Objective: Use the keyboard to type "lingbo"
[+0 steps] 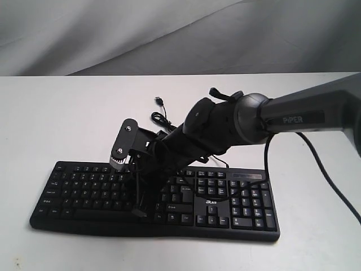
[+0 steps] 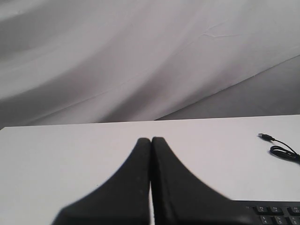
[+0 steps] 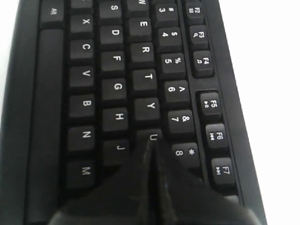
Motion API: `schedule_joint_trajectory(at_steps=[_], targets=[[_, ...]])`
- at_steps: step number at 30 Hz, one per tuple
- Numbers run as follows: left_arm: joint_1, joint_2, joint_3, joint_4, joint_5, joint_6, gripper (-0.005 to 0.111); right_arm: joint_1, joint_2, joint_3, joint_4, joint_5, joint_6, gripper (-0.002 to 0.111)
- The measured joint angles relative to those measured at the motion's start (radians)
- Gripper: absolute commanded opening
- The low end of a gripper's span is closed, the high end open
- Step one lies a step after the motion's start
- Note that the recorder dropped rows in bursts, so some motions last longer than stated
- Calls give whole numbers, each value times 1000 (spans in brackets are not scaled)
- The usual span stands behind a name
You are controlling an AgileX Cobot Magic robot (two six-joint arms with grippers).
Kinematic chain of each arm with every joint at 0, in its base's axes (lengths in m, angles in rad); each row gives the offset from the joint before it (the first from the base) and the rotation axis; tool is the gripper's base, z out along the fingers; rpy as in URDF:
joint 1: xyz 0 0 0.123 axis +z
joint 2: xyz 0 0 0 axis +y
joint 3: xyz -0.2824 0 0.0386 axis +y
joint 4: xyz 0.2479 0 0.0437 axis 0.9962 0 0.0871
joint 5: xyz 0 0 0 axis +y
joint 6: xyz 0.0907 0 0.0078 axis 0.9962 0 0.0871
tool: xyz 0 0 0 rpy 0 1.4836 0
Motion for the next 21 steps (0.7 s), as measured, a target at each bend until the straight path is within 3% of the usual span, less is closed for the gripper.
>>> schedule_joint_trajectory(at_steps=[10,21], targets=[[0,0,0,0,0,0,1,78,-31,0,0,28,26,0],[0,0,0,0,0,0,1,81,-25,0,-3,24,26,0]])
